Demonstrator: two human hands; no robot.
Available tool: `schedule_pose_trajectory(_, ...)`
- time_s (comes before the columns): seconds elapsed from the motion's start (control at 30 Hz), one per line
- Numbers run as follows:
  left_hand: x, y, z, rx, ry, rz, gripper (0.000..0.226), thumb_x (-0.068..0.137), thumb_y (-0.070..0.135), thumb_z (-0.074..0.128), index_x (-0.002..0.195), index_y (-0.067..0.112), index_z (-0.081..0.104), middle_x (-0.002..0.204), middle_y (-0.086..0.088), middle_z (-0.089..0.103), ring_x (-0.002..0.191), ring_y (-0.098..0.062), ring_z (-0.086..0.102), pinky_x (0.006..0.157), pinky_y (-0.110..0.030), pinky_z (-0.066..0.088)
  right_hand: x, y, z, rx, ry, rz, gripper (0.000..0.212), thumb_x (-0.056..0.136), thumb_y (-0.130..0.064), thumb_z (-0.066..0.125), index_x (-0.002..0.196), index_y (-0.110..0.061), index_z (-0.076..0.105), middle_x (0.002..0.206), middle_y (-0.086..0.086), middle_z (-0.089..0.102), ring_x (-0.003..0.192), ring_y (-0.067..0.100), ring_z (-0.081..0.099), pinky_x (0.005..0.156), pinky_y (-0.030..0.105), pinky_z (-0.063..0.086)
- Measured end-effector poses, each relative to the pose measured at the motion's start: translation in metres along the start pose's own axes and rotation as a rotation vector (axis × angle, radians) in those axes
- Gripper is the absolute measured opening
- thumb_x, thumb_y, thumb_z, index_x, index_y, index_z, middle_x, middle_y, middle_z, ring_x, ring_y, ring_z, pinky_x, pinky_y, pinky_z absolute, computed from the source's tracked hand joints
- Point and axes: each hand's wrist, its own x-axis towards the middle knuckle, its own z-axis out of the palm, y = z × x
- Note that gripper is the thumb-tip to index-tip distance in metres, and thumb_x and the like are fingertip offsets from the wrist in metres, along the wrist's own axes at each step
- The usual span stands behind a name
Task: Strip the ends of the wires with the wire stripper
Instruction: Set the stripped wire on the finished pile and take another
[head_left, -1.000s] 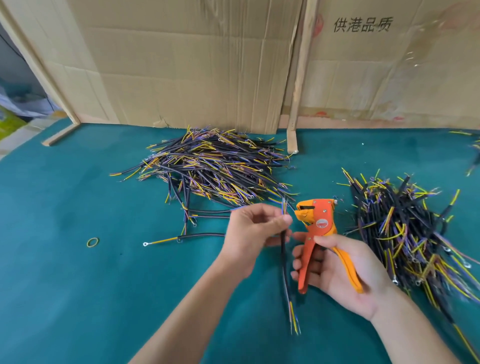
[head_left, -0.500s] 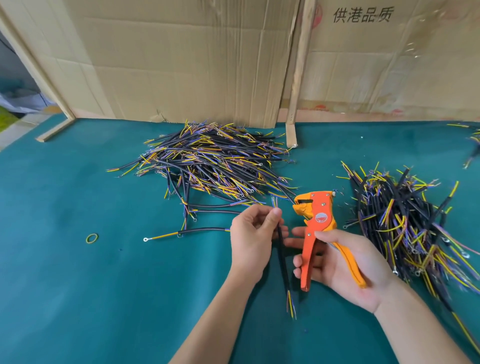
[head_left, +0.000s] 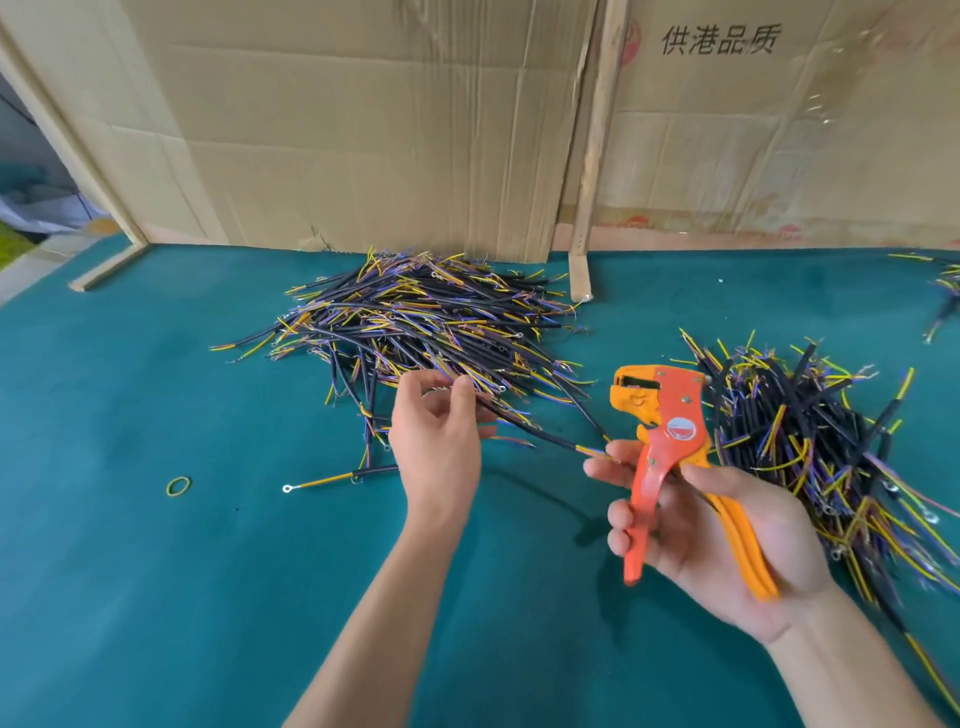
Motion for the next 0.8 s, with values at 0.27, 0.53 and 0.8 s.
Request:
schedule_pose_trajectory(0.27,-0.045,-0.01,0.016,0.433,0.046,0.384,0.08,0.08,0.009,0.078,0.147,0.016,0.035,0.109,0.001,0.048,0.103,-0.017,0.049,0.096,-0.027,0.039,0.002,-0.004,-0.006,0.055,0.156,-0.098,0.054,0.074,-0.022,0.075,0.121,0.005,0.07,0.119,0.025,0.066,0.08,0.034,0.067,0.073,0.046,0.059)
schedule_pose_trajectory(0.53,-0.052,-0.013,0.04,0.473,0.094,0.327,0.112,0.078,0.017,0.077,0.161,0.018,0.002,0.134,-0.009,0.04,0.122,-0.024,0.037,0.109,-0.021,0.021,0.008,-0.007,-0.009,0.103,0.125,-0.121,0.073,0.063,-0.025,0.087,0.126,0.007,0.066,0.118,0.023,0.067,0.08,0.032,0.067,0.073,0.044,0.058)
schedule_pose_trajectory(0.8,-0.019,-0.011,0.07,0.522,-0.603,0.469,0.023,0.096,0.009,0.054,0.106,0.019,0.072,0.089,-0.001,0.07,0.086,-0.022,0.059,0.084,-0.042,0.048,0.04,-0.041,0.006,0.057,0.162,-0.159,0.067,0.069,-0.022,0.081,0.127,0.009,0.064,0.112,0.025,0.066,0.079,0.033,0.066,0.074,0.046,0.059)
